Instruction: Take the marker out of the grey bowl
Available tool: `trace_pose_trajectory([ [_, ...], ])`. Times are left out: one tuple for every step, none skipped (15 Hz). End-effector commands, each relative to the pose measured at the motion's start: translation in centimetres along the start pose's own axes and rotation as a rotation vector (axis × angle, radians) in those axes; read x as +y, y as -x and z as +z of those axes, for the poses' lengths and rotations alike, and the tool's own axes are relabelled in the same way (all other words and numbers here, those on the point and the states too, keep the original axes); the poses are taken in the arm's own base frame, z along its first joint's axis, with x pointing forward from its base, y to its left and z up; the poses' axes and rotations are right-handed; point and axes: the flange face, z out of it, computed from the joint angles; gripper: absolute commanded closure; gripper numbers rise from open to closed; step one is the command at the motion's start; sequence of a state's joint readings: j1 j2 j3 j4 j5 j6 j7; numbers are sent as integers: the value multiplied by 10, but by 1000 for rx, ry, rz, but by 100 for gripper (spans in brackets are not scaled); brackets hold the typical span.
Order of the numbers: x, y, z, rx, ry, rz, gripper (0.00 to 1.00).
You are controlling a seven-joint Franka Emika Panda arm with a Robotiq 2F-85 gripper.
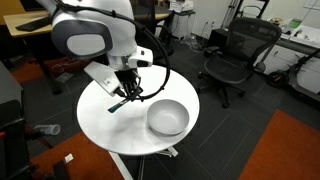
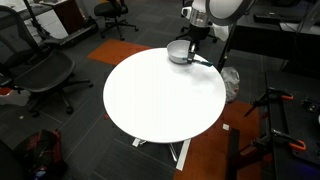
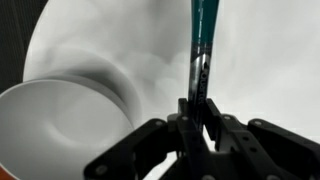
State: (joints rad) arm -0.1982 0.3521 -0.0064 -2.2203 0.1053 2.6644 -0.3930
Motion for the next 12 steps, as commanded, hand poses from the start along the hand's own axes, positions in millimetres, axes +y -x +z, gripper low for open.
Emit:
trace_pose_trajectory([
  [3, 5, 16, 0, -18, -4, 95],
  [4, 6, 22, -8, -21, -1, 95],
  [4, 7, 28, -15, -23, 3, 95],
  [5, 7, 34, -20, -26, 3, 95],
  [5, 8, 39, -25, -25, 6, 95],
  [5, 8, 44, -29, -29, 8, 95],
  [6, 8, 50, -31, -28, 10, 95],
  [6, 8, 55, -31, -28, 11, 95],
  [7, 9, 59, -32, -29, 14, 95],
  [8, 9, 63, -35, -28, 17, 95],
  [9, 8, 67, -36, -24, 25, 95],
  [10, 8, 70, -38, -25, 26, 95],
])
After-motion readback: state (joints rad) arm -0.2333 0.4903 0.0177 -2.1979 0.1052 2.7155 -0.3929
